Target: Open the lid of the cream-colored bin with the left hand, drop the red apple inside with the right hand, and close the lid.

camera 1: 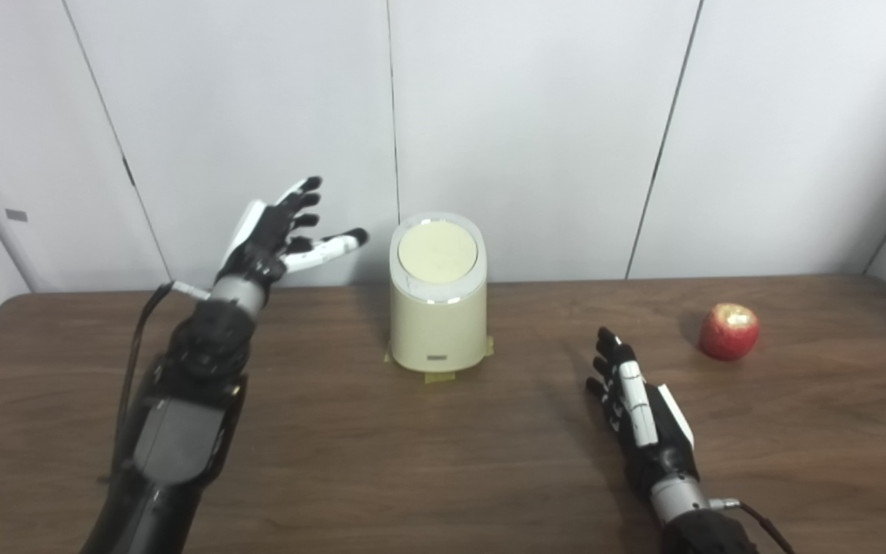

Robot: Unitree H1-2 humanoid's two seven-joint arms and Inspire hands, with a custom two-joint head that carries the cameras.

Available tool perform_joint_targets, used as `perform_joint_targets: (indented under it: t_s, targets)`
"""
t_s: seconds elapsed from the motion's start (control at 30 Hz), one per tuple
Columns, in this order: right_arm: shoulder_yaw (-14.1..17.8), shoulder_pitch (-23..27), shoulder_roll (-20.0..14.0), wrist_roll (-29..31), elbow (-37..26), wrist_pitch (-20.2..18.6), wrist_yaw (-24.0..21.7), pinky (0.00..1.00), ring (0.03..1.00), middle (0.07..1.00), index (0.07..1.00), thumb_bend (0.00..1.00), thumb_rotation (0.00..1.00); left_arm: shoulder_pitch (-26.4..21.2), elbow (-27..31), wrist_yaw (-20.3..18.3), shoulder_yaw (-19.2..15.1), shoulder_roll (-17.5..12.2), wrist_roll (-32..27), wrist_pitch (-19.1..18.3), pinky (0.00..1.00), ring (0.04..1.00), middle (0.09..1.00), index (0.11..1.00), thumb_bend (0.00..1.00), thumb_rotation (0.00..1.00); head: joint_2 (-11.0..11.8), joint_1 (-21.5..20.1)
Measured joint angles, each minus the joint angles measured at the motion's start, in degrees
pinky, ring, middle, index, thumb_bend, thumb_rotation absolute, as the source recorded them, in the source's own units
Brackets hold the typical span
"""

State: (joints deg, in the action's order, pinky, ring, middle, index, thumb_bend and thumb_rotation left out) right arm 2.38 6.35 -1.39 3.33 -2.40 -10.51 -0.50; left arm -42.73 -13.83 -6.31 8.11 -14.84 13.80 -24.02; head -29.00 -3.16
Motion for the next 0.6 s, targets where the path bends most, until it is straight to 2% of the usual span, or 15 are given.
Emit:
perform_joint_targets:
  t_s: [0.17, 0.3, 0.43, 0.57, 0.6]
  targets:
    - [0.06, 0.17, 0.28, 0.01, 0.12, 0.01, 0.26, 0.94, 0.978, 0.986, 0.964, 0.52, 1.00, -4.96, -7.67, -2.34, 1.53, 0.23, 0.03, 2.42, 0.79, 0.906, 0.959, 0.981, 0.87, 0.23, 0.09, -0.09]
    - [0.10, 0.21, 0.28, 0.00, 0.18, 0.08, 0.31, 0.94, 0.978, 0.986, 0.965, 0.54, 1.00, -9.28, -12.44, -4.31, 2.78, 0.22, 0.24, 2.56, 0.86, 0.930, 0.972, 0.994, 0.89, 0.20, 0.18, -0.09]
    - [0.21, 0.23, 0.31, 0.06, 0.21, 0.12, 0.50, 0.94, 0.976, 0.982, 0.961, 0.55, 1.00, -13.20, -14.65, -7.46, 3.69, 0.42, 0.07, 1.37, 0.94, 0.962, 0.992, 1.000, 0.90, 0.11, 0.18, -0.09]
    - [0.29, 0.24, 0.62, 0.20, 0.21, 0.11, 0.75, 0.94, 0.975, 0.979, 0.959, 0.54, 1.00, -16.08, -15.70, -9.64, 5.60, 0.77, 0.63, 0.01, 0.91, 0.979, 1.000, 0.997, 0.91, 0.04, 0.09, -0.18]
    - [0.31, 0.25, 0.62, 0.23, 0.23, 0.17, 0.75, 0.94, 0.975, 0.978, 0.959, 0.55, 1.00, -16.55, -15.86, -9.77, 6.94, 0.73, 1.88, 0.00, 0.90, 0.981, 1.000, 0.988, 0.92, 0.04, 0.09, -0.18]
